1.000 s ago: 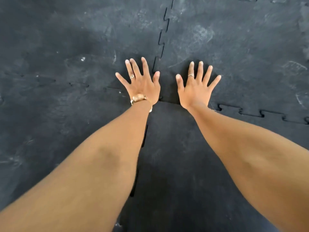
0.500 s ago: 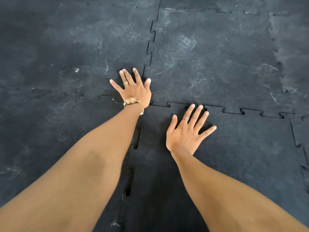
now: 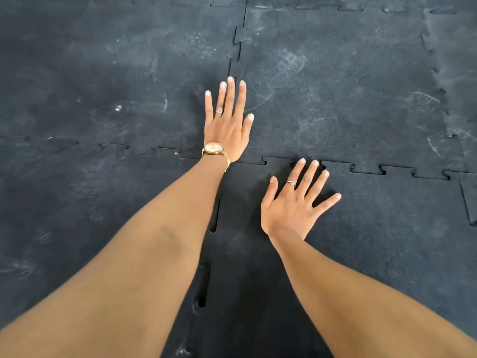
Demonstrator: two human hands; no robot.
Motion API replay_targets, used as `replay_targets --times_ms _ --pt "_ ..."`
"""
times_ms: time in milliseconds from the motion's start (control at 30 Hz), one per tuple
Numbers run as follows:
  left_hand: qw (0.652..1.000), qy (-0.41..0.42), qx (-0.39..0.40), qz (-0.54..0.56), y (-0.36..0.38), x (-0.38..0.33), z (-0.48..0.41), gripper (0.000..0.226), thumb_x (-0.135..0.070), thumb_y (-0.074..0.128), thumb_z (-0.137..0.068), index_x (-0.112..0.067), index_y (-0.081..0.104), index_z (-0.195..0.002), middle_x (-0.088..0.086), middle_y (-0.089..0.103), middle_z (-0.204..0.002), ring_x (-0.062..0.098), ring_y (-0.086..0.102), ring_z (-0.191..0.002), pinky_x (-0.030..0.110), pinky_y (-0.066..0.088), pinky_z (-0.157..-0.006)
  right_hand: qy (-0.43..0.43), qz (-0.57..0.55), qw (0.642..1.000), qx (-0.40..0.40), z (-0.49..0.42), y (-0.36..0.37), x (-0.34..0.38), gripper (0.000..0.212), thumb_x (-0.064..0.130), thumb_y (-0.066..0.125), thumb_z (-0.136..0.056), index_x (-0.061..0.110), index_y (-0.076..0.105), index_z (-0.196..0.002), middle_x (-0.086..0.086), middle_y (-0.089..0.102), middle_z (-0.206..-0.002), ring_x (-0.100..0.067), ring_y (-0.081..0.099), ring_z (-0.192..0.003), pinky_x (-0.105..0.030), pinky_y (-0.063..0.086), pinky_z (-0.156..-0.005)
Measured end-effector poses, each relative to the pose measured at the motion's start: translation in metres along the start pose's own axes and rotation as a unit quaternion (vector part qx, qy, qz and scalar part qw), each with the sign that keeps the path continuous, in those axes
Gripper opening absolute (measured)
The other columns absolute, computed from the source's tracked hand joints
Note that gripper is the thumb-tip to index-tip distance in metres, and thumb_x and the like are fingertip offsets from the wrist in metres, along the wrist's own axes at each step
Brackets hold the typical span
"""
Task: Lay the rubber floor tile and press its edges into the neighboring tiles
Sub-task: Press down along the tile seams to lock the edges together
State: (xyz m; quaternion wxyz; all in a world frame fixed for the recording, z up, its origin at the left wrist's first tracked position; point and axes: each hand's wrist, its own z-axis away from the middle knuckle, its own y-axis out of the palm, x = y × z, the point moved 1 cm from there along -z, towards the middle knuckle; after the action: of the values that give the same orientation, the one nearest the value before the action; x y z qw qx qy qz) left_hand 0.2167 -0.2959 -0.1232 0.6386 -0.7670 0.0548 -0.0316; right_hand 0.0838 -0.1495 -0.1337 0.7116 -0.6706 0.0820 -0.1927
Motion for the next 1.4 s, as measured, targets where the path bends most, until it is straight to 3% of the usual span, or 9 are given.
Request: replay_targets --times_ms 200,367,500,567,733,867,1100,1267,1400 --pt "0.994 0.041 0.033 0.098 -0.008 0.001 0.009 0.063 -0.041 0.014 -0.103 -0.008 0.004 -0.156 0.016 0.003 -0.164 0.028 0.001 -0.152 0.044 -0.006 -0.121 -0.005 -0.005 1.0 0.001 0.002 0.001 0.0 0.068 0.05 0.014 -0.1 0.013 0.002 -0.156 -0.011 -0.001 -0.164 -0.033 -0.008 -0.15 -0.069 -0.004 -0.113" --pt "0.956 0.067 -0.139 0.251 -0.055 -0.008 0.039 0.061 -0.025 0.034 -0.104 0.006 0.012 -0.152 0.026 0.01 -0.16 0.04 0.005 -0.149 0.047 -0.005 -0.12 -0.007 0.006 1.0 -0.002 0.0 0.003 -0.001 0.068 0.05 0.012 -0.099 0.013 0.002 -0.155 -0.011 0.0 -0.164 -0.034 -0.008 -0.15 -0.07 -0.003 -0.113" --pt "0.979 0.136 0.012 0.155 -0.02 -0.004 0.071 0.066 -0.033 0.03 -0.103 -0.003 0.002 -0.154 0.021 0.002 -0.163 0.034 -0.001 -0.151 0.049 0.001 -0.123 -0.005 0.002 1.0 -0.002 0.0 0.003 -0.001 0.068 0.05 0.012 -0.1 0.013 0.002 -0.155 -0.011 -0.001 -0.164 -0.034 -0.009 -0.15 -0.07 -0.004 -0.113" --pt "0.981 0.138 0.049 0.127 -0.007 -0.003 0.072 0.065 -0.037 0.025 -0.103 -0.007 0.001 -0.155 0.017 0.0 -0.164 0.03 -0.003 -0.152 0.045 0.001 -0.123 -0.005 0.007 1.0 -0.003 0.0 0.003 -0.001 0.068 0.05 0.012 -0.1 0.013 0.002 -0.155 -0.011 -0.001 -0.164 -0.033 -0.009 -0.15 -0.069 -0.004 -0.113" --pt "0.981 0.134 0.076 0.118 -0.011 -0.002 0.068 0.068 -0.044 0.018 -0.101 -0.007 0.001 -0.156 0.014 0.002 -0.164 0.027 -0.003 -0.152 0.043 0.002 -0.123 -0.008 -0.022 1.0 0.001 0.005 -0.003 -0.003 0.068 0.051 0.012 -0.101 0.013 0.002 -0.156 -0.007 -0.001 -0.164 -0.027 -0.007 -0.151 -0.064 -0.004 -0.116" --pt "0.983 0.124 0.095 0.093 -0.01 -0.001 0.069 0.068 -0.046 0.019 -0.102 -0.008 0.002 -0.156 0.014 0.004 -0.164 0.027 -0.002 -0.152 0.043 0.001 -0.123 0.0 -0.021 1.0 0.001 0.068 0.002 -0.027 0.069 0.054 0.01 -0.1 0.015 0.0 -0.156 -0.005 0.0 -0.165 -0.025 -0.005 -0.151 -0.057 -0.004 -0.119" --pt "0.986 0.116 0.081 0.091 -0.022 -0.004 0.082 0.07 -0.048 0.01 -0.099 -0.005 0.009 -0.155 0.016 0.011 -0.163 0.028 0.004 -0.152 0.04 0.002 -0.123 -0.005 -0.009 1.0 0.006 0.086 0.002 -0.032 0.071 0.053 0.015 -0.099 0.012 0.002 -0.156 -0.008 0.001 -0.164 -0.032 -0.006 -0.15 -0.064 -0.003 -0.116" --pt "0.991 0.011 0.089 0.099 -0.015 0.0 0.117 0.072 -0.054 0.012 -0.1 -0.009 0.003 -0.156 0.014 0.002 -0.164 0.027 -0.005 -0.152 0.047 -0.005 -0.122 -0.013 -0.005 1.0 0.003 0.088 0.003 -0.031 0.071 0.053 0.015 -0.099 0.012 0.002 -0.156 -0.009 0.001 -0.164 -0.032 -0.006 -0.15 -0.064 -0.003 -0.116" --pt "0.985 0.028 0.131 0.107 -0.019 -0.001 0.111 0.07 -0.053 0.016 -0.101 -0.013 -0.003 -0.156 0.012 -0.006 -0.164 0.024 -0.012 -0.151 0.049 -0.007 -0.121 -0.008 -0.01 1.0 0.0 0.086 0.003 -0.032 0.071 0.053 0.016 -0.099 0.012 0.004 -0.156 -0.01 0.003 -0.164 -0.032 -0.005 -0.15 -0.064 -0.002 -0.116"
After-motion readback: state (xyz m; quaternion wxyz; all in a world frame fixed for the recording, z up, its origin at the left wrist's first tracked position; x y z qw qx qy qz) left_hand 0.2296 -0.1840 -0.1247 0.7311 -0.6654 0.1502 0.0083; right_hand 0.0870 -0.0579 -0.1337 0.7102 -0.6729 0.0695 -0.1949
